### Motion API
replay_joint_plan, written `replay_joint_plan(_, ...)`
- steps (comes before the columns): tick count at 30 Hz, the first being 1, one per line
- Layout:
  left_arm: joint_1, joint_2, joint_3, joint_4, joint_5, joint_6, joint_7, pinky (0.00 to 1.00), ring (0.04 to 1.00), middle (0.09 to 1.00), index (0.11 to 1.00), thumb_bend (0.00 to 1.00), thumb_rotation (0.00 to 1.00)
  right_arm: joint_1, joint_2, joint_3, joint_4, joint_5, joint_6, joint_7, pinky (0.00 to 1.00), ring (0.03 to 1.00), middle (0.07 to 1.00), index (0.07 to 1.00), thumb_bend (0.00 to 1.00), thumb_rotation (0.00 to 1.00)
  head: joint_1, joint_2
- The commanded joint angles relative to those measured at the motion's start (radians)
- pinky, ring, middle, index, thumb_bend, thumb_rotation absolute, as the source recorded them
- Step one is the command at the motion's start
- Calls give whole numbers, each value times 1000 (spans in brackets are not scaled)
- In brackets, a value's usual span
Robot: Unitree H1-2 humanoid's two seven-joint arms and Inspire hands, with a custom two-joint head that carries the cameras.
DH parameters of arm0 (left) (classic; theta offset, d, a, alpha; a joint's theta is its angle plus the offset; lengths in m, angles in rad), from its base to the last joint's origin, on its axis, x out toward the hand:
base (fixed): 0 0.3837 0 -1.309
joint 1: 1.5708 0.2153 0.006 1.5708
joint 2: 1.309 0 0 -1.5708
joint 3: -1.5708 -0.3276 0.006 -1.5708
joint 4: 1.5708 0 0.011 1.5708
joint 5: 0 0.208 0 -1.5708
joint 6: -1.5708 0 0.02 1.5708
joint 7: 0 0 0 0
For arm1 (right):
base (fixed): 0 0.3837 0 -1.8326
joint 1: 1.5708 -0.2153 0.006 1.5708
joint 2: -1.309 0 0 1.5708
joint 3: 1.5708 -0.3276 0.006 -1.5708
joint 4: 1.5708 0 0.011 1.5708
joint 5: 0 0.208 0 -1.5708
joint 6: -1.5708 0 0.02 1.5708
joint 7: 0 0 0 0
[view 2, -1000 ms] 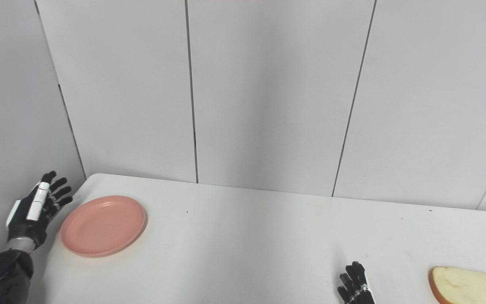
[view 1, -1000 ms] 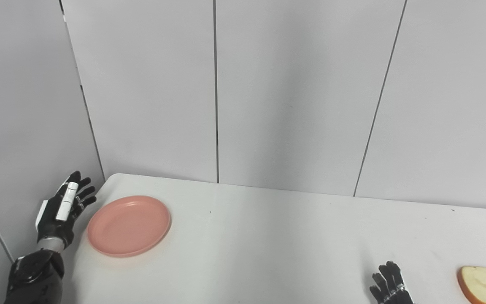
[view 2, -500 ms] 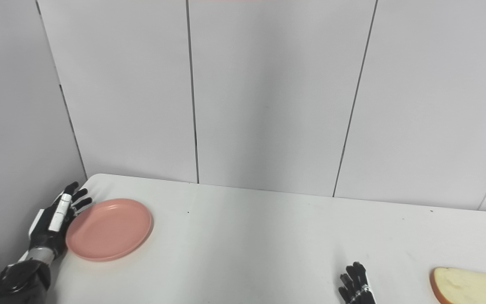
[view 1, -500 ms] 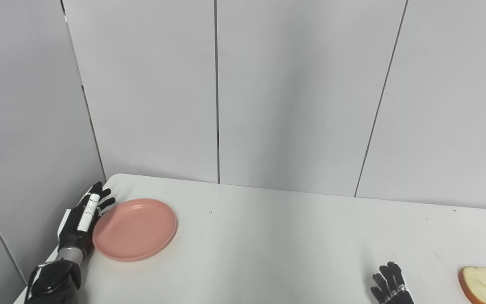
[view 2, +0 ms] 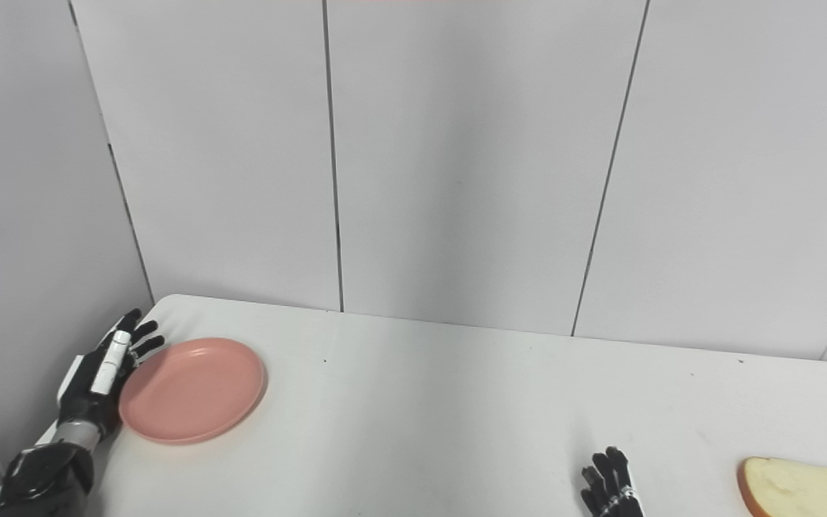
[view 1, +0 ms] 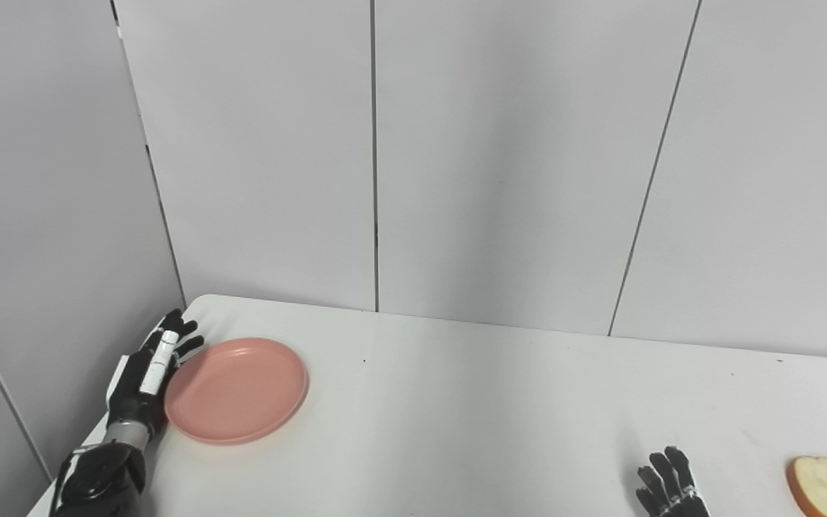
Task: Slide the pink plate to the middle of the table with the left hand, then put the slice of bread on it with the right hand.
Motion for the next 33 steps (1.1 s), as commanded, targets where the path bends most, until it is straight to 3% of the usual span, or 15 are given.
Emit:
replay_joint_plan(1, -41, -14, -12, -22, -3, -17, -33, 723, 823, 864, 882, 969, 765, 87, 11, -3, 140, -2, -12, 3, 1000, 971, 979, 1000, 783, 1000, -1, 1)
replay_joint_plan(11, -42, -73, -24, -98, -26, -9, -67, 742, 845, 885, 911, 923, 777, 87, 18, 0, 141, -8, -16, 0, 992, 964, 975, 996, 791, 1000, -7, 1)
replay_joint_plan(19, -47, -125, -48, -135, -6, 18, -47, 741, 849, 886, 904, 940, 789, 90, 23, 2, 137, -3, -17, 0, 981, 957, 973, 990, 790, 1000, -15, 6)
replay_joint_plan(33, -58, -173, -92, -85, 32, 17, -29, 713, 838, 891, 924, 956, 812, 92, 22, 6, 129, -4, -15, 2, 980, 952, 966, 982, 788, 1000, -23, 15)
